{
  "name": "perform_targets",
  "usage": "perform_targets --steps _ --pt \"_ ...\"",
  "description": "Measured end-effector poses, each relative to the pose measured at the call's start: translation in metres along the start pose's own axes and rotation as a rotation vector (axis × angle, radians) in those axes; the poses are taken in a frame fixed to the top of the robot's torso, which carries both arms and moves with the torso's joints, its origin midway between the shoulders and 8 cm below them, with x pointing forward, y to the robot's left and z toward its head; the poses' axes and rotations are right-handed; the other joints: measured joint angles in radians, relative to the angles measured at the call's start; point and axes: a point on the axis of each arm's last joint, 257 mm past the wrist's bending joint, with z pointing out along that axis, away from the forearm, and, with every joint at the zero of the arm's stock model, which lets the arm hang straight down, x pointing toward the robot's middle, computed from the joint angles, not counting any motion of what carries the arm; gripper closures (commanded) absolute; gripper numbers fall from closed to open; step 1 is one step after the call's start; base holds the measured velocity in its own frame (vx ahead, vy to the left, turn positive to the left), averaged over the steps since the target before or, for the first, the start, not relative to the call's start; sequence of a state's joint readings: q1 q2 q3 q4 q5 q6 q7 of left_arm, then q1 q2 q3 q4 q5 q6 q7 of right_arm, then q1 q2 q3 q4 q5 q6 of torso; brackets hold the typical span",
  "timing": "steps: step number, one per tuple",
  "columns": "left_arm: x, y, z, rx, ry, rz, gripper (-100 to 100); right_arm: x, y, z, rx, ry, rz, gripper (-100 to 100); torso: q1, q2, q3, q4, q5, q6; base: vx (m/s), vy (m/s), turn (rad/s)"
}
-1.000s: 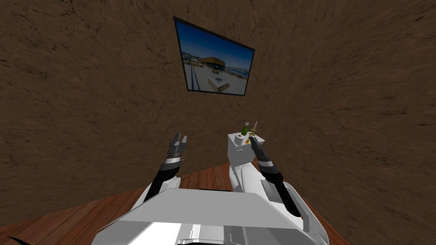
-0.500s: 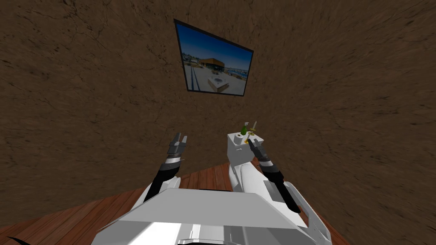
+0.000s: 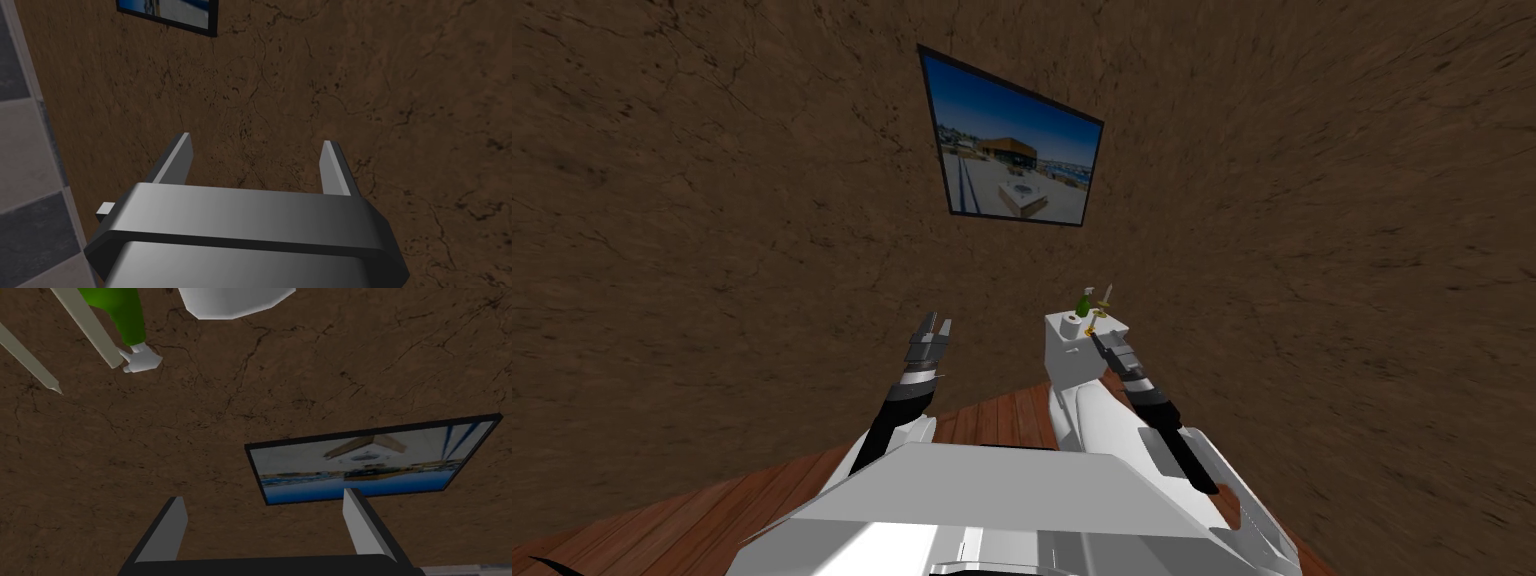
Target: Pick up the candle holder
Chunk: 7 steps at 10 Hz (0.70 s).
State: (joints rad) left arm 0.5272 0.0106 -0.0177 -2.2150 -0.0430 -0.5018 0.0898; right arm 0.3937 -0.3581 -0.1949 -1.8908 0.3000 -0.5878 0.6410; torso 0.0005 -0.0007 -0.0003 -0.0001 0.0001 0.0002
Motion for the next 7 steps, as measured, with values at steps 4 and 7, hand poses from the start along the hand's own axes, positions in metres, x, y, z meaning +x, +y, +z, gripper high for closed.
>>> perform_targets --steps 4,7 --pt "0.000 0.000 0.000 0.000 0.000 0.000 0 0.038 -0.034 -0.005 0.028 0.128 -0.199 -100 0.001 -0.002 -0.001 -0.001 0.000 0.000 0.038 0.025 -0.068" --pt "0.000 0.000 0.000 0.000 0.000 0.000 0 0.059 -0.054 -0.011 0.045 0.208 -0.306 -100 0.001 -0.002 -0.001 0.000 0.000 0.000 0.034 0.026 -0.047"
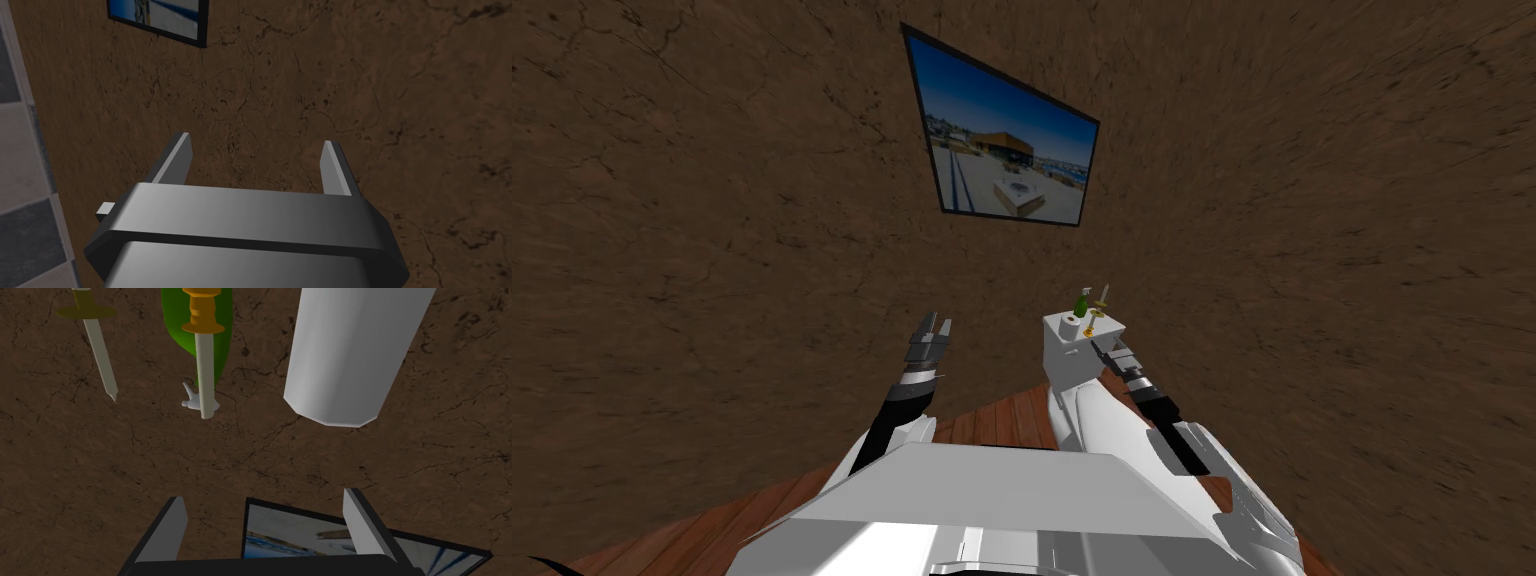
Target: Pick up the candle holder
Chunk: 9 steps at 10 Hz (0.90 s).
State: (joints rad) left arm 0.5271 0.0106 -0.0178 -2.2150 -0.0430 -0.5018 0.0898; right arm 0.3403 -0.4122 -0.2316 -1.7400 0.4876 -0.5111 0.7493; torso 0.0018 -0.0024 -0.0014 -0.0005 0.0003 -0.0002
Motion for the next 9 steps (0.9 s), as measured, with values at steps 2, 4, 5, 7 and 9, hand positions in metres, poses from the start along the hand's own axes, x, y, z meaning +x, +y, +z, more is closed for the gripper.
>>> perform_targets --steps 2,4,5,7,9 --pt "0.000 0.000 0.000 0.000 0.000 0.000 0 0.017 -0.007 0.000 0.007 0.049 -0.065 -100 0.000 -0.001 0.000 0.000 0.000 0.000 0.051 0.037 -0.075" --pt "0.000 0.000 0.000 0.000 0.000 0.000 0 0.034 -0.015 0.000 0.013 0.105 -0.141 -100 0.001 -0.002 -0.001 0.000 0.000 0.000 0.076 0.047 -0.060" --pt "0.000 0.000 0.000 0.000 0.000 0.000 0 0.041 -0.020 0.000 0.017 0.131 -0.178 -100 0.001 -0.003 -0.002 -0.001 0.000 0.000 0.074 0.035 -0.058" --pt "0.000 0.000 0.000 0.000 0.000 0.000 0 0.055 -0.031 -0.001 0.023 0.178 -0.246 -100 0.001 -0.003 -0.002 -0.001 0.000 0.000 0.084 0.035 -0.035" --pt "0.000 0.000 0.000 0.000 0.000 0.000 0 0.064 -0.038 -0.001 0.025 0.215 -0.308 -100 0.000 -0.004 -0.002 -0.001 0.000 0.000 0.089 0.021 -0.022"
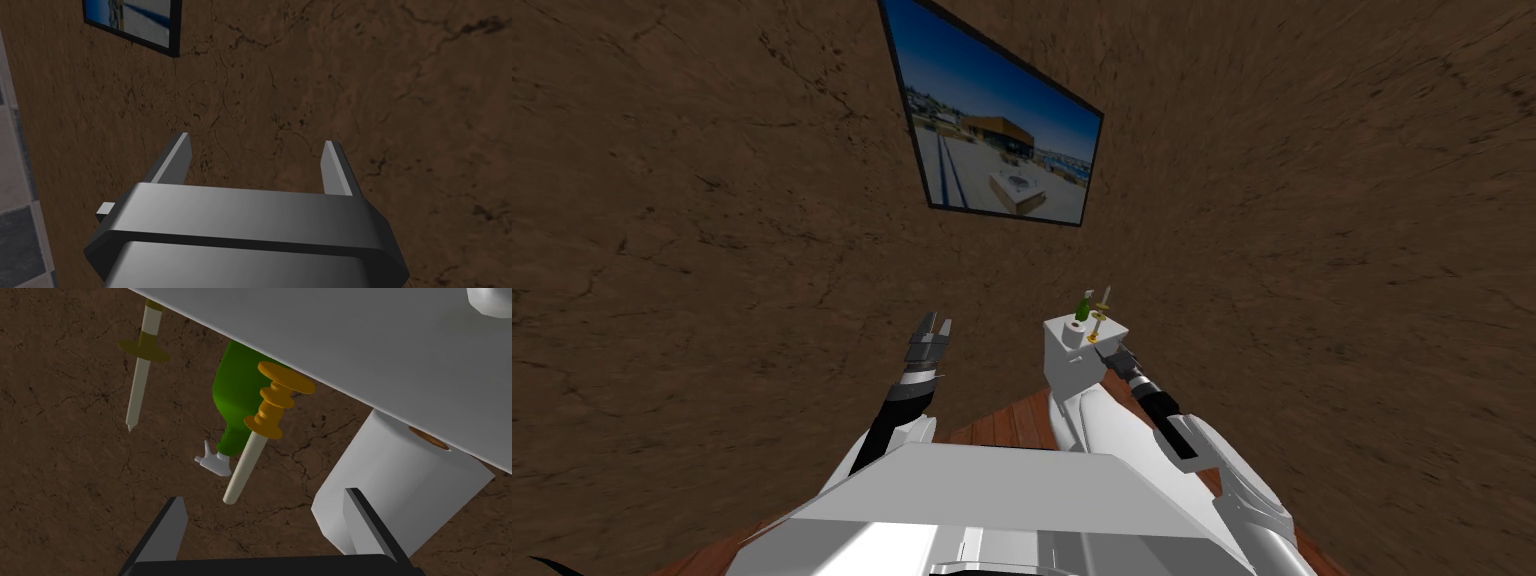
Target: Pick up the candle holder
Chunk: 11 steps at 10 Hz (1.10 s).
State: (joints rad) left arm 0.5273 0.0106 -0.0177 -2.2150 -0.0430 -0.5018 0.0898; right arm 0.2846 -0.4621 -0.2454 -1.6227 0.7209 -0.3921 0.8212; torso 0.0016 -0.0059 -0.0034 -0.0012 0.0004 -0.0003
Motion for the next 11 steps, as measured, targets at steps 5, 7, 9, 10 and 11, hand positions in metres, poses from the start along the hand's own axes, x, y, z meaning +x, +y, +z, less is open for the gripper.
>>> perform_targets --steps 5,7,9,10,11 --pt "0.0000 0.0000 0.0000 0.000 0.000 0.000 0 0.0119 -0.0110 0.0072 0.005 0.037 -0.089 -100 -0.001 0.003 0.001 0.000 0.000 0.000 0.084 0.011 0.014" --pt "0.0000 0.0000 0.0000 0.000 0.000 0.000 0 0.0119 -0.0110 0.0073 0.005 0.037 -0.089 100 -0.002 0.005 0.003 0.001 0.000 0.000 0.000 0.000 0.000" --pt "0.0000 0.0000 0.0001 0.000 0.000 0.000 0 0.0119 -0.0109 0.0072 0.004 0.037 -0.089 100 -0.002 0.005 0.003 0.001 0.000 0.000 0.000 0.000 0.000" --pt "0.0000 0.0000 0.0001 0.000 0.000 0.000 0 0.0119 -0.0109 0.0072 0.004 0.037 -0.089 100 -0.002 0.005 0.003 0.001 0.000 0.000 0.000 0.000 0.000" --pt "0.0000 0.0000 0.0001 0.000 0.000 0.000 0 0.0119 -0.0109 0.0072 0.004 0.037 -0.089 0 -0.002 0.005 0.003 0.001 0.000 0.000 0.000 0.000 0.000"
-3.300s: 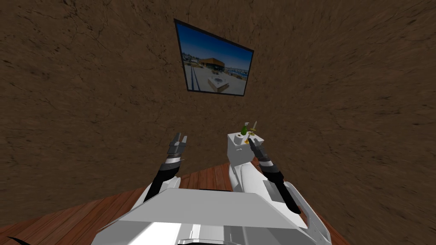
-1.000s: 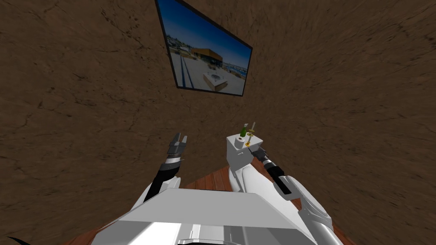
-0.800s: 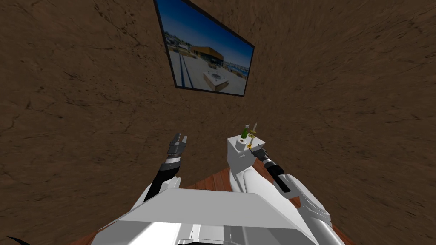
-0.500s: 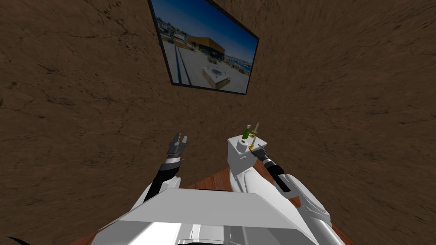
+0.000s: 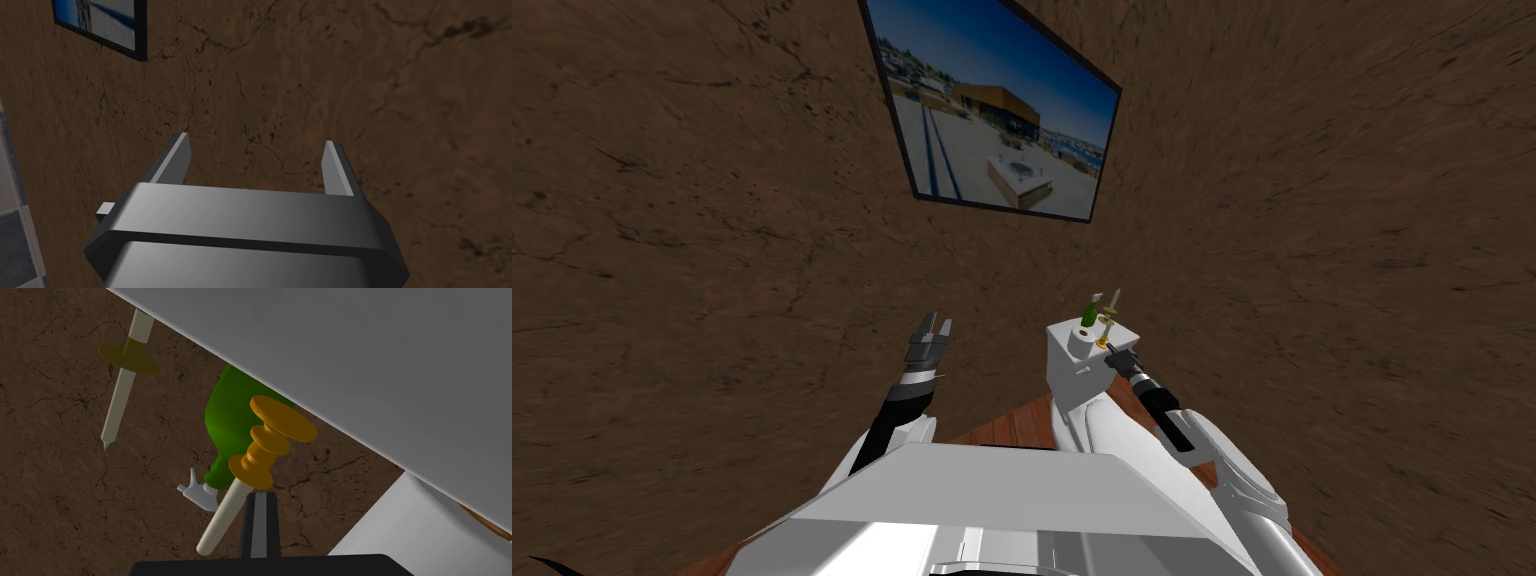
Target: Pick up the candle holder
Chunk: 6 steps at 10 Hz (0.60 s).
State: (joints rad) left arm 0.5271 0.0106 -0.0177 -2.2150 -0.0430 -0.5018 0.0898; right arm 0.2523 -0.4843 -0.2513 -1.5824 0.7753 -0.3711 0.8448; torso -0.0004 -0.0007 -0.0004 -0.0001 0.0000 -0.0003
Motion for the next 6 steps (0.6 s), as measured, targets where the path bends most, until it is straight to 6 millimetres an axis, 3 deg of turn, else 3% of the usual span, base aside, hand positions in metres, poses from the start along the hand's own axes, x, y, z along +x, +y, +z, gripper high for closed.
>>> perform_targets --steps 1,6 --pt "0.000 0.000 0.000 0.000 0.000 0.000 0 0.000 0.000 0.000 0.000 0.000 0.000 -100 0.000 0.000 0.000 0.000 0.000 0.000 -0.029 -0.010 0.064" --pt "0.000 0.000 0.000 0.000 0.000 0.000 0 0.012 -0.001 0.008 0.008 0.050 0.070 -100 -0.003 0.004 0.002 0.001 -0.001 0.000 -0.066 -0.036 0.065"
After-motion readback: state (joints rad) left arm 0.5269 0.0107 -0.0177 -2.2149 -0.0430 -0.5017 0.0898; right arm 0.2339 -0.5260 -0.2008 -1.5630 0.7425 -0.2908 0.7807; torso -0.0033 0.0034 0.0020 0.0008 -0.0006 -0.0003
